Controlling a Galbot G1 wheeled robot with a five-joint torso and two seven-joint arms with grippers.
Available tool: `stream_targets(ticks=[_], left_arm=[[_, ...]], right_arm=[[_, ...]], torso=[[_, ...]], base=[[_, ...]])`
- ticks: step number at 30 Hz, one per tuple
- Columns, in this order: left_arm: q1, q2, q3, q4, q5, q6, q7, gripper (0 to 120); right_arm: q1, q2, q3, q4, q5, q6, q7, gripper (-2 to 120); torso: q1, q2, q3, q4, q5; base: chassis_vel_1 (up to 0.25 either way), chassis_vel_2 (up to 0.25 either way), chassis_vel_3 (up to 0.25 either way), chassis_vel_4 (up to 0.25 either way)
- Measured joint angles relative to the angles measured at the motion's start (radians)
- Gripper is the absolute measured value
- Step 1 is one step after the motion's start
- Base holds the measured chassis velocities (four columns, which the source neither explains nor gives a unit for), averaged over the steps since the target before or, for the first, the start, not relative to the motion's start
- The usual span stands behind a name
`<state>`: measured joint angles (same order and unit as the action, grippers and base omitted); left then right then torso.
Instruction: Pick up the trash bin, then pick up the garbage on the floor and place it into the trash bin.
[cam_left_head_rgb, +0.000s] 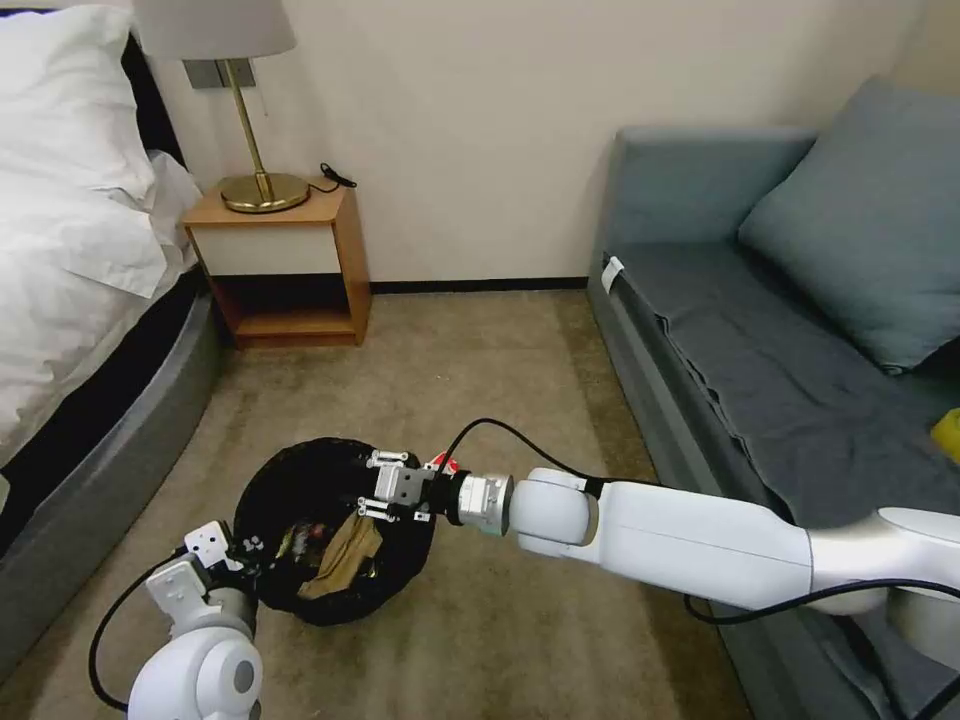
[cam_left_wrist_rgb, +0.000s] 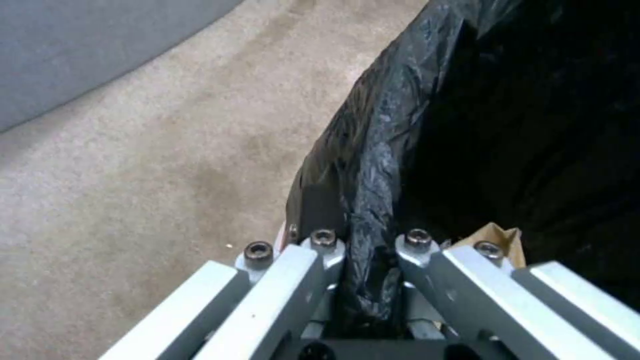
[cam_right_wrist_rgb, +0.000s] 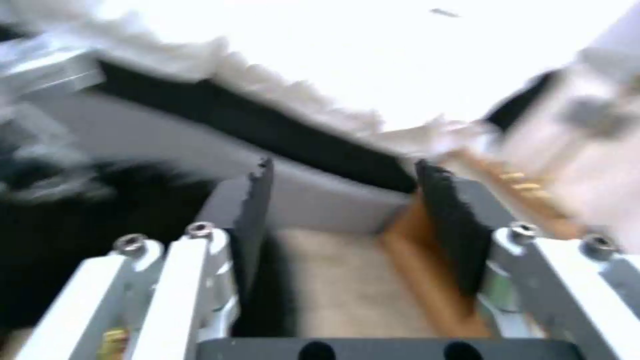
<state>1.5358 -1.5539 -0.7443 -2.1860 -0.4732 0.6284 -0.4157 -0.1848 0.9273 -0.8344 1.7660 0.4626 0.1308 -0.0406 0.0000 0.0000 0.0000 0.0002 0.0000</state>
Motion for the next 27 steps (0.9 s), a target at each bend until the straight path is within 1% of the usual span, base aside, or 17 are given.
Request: stream_targets(ticks=[2, 3, 4, 7, 8, 9, 11, 14, 15, 17, 19, 20, 22, 23, 24, 25, 27], left_arm=[[-0.003, 0.005, -0.016, -0.002, -0.001, 0.002, 0.0, 3], [-0.003, 0.008, -0.024, -0.004, -0.001, 0.003, 0.0, 3], [-0.003, 0.008, -0.024, -0.004, -0.001, 0.003, 0.0, 3], [-0.001, 0.016, -0.045, -0.005, -0.005, 0.003, -0.001, 3], [0.0, 0.018, -0.05, -0.006, -0.008, 0.003, 0.0, 3], [0.0, 0.018, -0.05, -0.006, -0.008, 0.003, 0.0, 3], [0.001, 0.021, -0.056, -0.008, -0.012, 0.003, 0.0, 3], [0.003, 0.026, -0.062, -0.009, -0.013, 0.003, 0.0, 3], [0.003, 0.026, -0.062, -0.009, -0.013, 0.003, 0.0, 3], [0.006, 0.027, -0.062, -0.012, -0.013, 0.003, 0.001, 3], [0.007, 0.027, -0.062, -0.014, -0.012, 0.0, 0.0, 3], [0.007, 0.027, -0.062, -0.014, -0.012, 0.0, 0.0, 3], [0.008, 0.027, -0.06, -0.016, -0.011, -0.001, 0.001, 3], [0.008, 0.027, -0.058, -0.017, -0.011, -0.001, 0.001, 3], [0.008, 0.027, -0.057, -0.018, -0.011, -0.001, 0.001, 3], [0.008, 0.027, -0.057, -0.018, -0.011, -0.001, 0.001, 3], [0.006, 0.029, -0.055, -0.024, -0.01, -0.001, 0.001, 3]], right_arm=[[-0.047, -0.07, 0.113, 0.058, 0.003, -0.011, 0.024, 70], [-0.082, -0.108, 0.161, 0.085, 0.005, -0.016, 0.055, 73], [-0.082, -0.108, 0.161, 0.085, 0.005, -0.016, 0.055, 73], [-0.266, -0.225, 0.356, 0.17, 0.014, -0.059, 0.173, 86], [-0.335, -0.247, 0.438, 0.199, 0.015, -0.07, 0.206, 91], [-0.335, -0.247, 0.438, 0.199, 0.015, -0.07, 0.206, 91], [-0.497, -0.266, 0.613, 0.266, 0.016, -0.092, 0.262, 98], [-0.757, -0.248, 0.848, 0.382, 0.01, -0.122, 0.347, 100], [-0.757, -0.248, 0.848, 0.382, 0.01, -0.122, 0.347, 100], [-0.91, -0.207, 0.975, 0.461, -0.004, -0.145, 0.407, 100], [-1.06, -0.153, 1.06, 0.522, -0.035, -0.162, 0.445, 100], [-1.06, -0.153, 1.06, 0.522, -0.035, -0.162, 0.445, 100], [-1.192, -0.095, 1.112, 0.561, -0.11, -0.155, 0.462, 100], [-1.266, -0.057, 1.126, 0.577, -0.17, -0.129, 0.465, 100], [-1.302, -0.037, 1.128, 0.582, -0.201, -0.114, 0.465, 100], [-1.302, -0.037, 1.128, 0.582, -0.201, -0.114, 0.465, 100], [-1.377, 0.015, 1.114, 0.592, -0.272, -0.08, 0.463, 100]], torso=[[0.0, 0.0, 0.0, -0.0001, 0.0003], [0.0, 0.0, 0.0, 0.0001, 0.0001], [0.0, 0.0, 0.0, 0.0001, 0.0001], [0.0, 0.0, 0.0, -0.0006, 0.0007], [0.0, 0.0, 0.0, -0.0007, 0.0004], [0.0, 0.0, 0.0, -0.0007, 0.0004], [0.0, 0.0, 0.0, -0.0004, 0.0], [0.0, 0.0, 0.0, -0.0005, 0.0004], [0.0, 0.0, 0.0, -0.0005, 0.0004], [0.0, 0.0, 0.0, -0.0002, -0.0001], [0.0, 0.0, 0.0, -0.0003, 0.0002], [0.0, 0.0, 0.0, -0.0003, 0.0002], [0.0, 0.0, 0.0, -0.0005, 0.0001], [0.0, 0.0, 0.0, -0.0004, -0.0001], [0.0, 0.0, 0.0, -0.0005, -0.0001], [0.0, 0.0, 0.0, -0.0005, -0.0001], [0.0, 0.0, 0.0, -0.0003, -0.0002]], base=[[0.0, 0.0, 0.0, 0.0], [0.0, 0.0, 0.0, 0.0], [0.0, 0.0, 0.0, 0.0], [0.0, 0.0, 0.0, 0.0], [0.0, 0.0, 0.0, 0.0], [0.0, 0.0, 0.0, 0.0], [0.0, 0.0, 0.0, 0.0], [0.0, 0.0, 0.0, 0.0], [0.0, 0.0, 0.0, 0.0], [0.0, 0.0, 0.0, 0.0], [0.0, 0.0, 0.0, 0.0], [0.0, 0.0, 0.0, 0.0], [0.0, 0.0, 0.0, 0.0], [0.0, 0.0, 0.0, 0.0], [0.0, 0.0, 0.0, 0.0], [0.0, 0.0, 0.0, 0.0], [0.0, 0.0, 0.0, 0.0]])
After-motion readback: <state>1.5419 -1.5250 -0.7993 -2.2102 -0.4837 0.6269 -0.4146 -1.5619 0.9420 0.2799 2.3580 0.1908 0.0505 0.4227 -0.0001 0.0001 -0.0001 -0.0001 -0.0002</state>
